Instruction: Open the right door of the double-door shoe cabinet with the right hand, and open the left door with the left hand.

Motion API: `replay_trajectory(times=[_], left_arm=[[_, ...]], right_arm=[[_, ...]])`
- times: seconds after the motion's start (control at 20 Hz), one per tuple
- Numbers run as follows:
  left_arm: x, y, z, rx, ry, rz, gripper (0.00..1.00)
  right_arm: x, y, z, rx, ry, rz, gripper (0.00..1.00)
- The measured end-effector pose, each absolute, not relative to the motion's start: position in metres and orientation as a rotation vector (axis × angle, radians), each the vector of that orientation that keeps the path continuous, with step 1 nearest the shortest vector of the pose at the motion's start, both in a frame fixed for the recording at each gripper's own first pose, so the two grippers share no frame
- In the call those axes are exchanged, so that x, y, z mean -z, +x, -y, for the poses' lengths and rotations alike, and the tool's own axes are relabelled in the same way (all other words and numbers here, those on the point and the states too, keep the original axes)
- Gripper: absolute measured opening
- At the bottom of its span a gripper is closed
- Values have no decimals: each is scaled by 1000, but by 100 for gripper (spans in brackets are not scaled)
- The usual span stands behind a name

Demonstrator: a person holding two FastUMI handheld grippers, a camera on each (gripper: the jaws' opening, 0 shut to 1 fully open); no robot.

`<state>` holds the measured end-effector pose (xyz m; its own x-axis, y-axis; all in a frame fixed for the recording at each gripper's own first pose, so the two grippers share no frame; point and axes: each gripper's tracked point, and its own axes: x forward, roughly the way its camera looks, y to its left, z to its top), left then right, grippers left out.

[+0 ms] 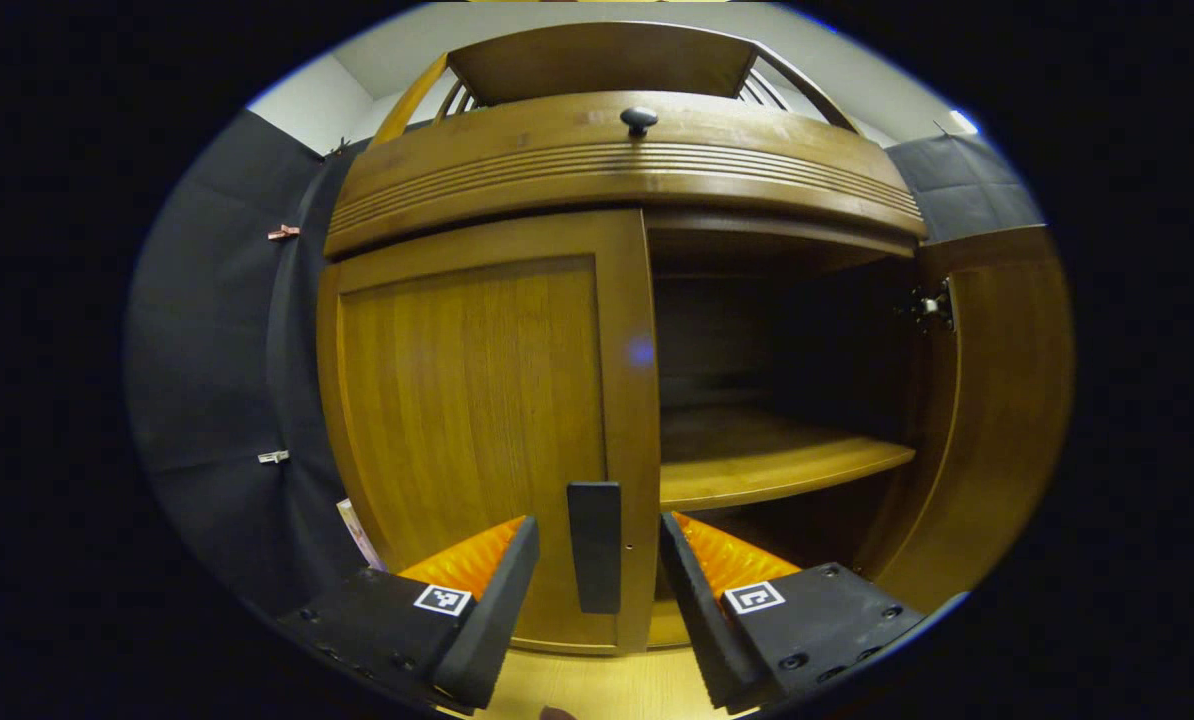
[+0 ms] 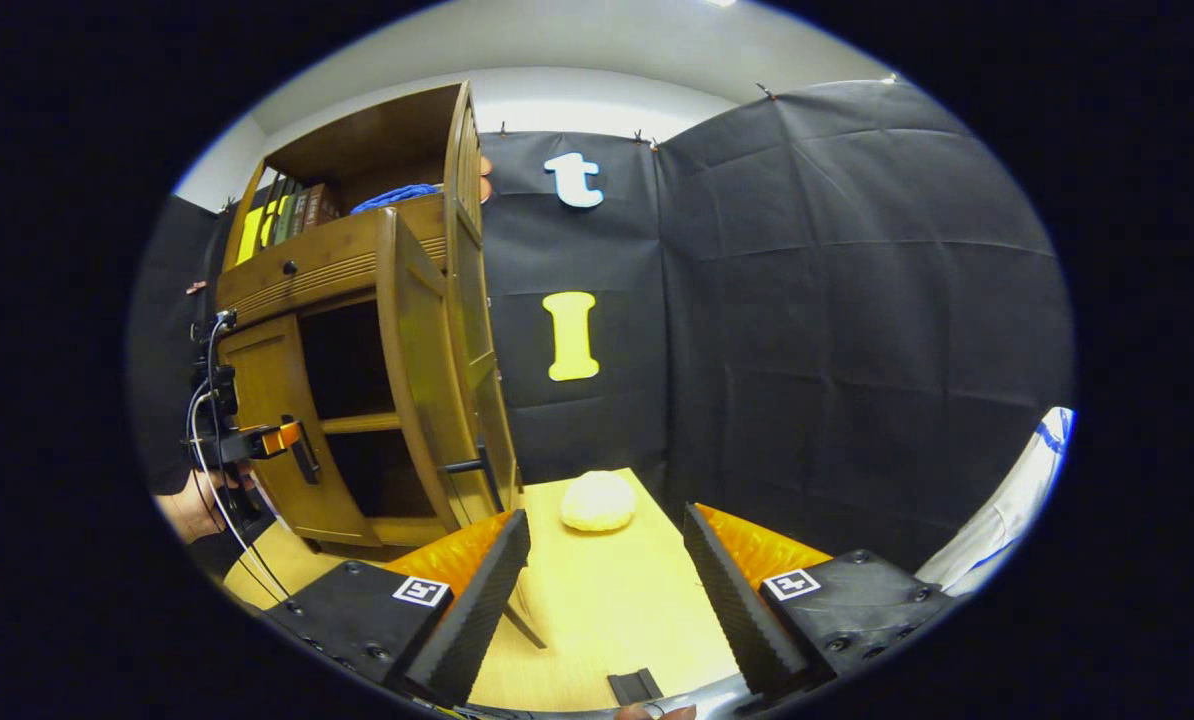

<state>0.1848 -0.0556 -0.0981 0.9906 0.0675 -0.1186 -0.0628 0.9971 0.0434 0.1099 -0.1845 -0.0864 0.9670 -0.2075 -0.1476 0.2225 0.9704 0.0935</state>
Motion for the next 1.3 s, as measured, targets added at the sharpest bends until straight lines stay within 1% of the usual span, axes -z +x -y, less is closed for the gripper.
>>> replay_trajectory(times=[0.1, 0.15, 0.25, 0.3, 0.35, 0.4, 0.5, 0.55, 0.6, 0.75, 0.95, 1.2, 1.25, 1.3], left_arm=[[110, 201, 55, -45, 35, -139, 72], [116, 208, 55, -39, 36, -156, 72], [125, 219, 54, -40, 36, -175, 69], [129, 223, 56, -39, 30, -180, 63], [132, 226, 56, -34, 24, -185, 60], [133, 226, 50, -51, 30, -187, 52], [134, 226, 51, -32, 15, -191, 37], [135, 225, 51, -23, 17, -194, 36], [134, 223, 51, -17, 16, -196, 36], [134, 216, 50, 5, 7, -194, 33], [131, 165, 39, 53, -9, -192, 32], [129, 113, 18, 106, -16, -207, 32], [130, 104, 13, 109, -19, -208, 32], [129, 96, 8, 110, -20, -211, 32]], right_arm=[[80, 104, 182, 234, 101, -133, 98], [77, 101, 180, 244, 95, -127, 98], [73, 98, 175, 258, 85, -121, 98], [71, 96, 171, 260, 80, -117, 98], [70, 94, 167, 264, 72, -116, 98], [69, 94, 164, 266, 65, -116, 98], [65, 94, 153, 263, 60, -112, 98], [61, 94, 147, 259, 60, -105, 100], [57, 95, 139, 255, 58, -95, 98], [47, 102, 116, 241, 59, -70, 98], [45, 109, 82, 200, 77, -57, 98], [43, 121, 41, 121, 58, -55, 98], [40, 124, 36, 109, 52, -50, 100], [38, 128, 29, 99, 47, -46, 100]])
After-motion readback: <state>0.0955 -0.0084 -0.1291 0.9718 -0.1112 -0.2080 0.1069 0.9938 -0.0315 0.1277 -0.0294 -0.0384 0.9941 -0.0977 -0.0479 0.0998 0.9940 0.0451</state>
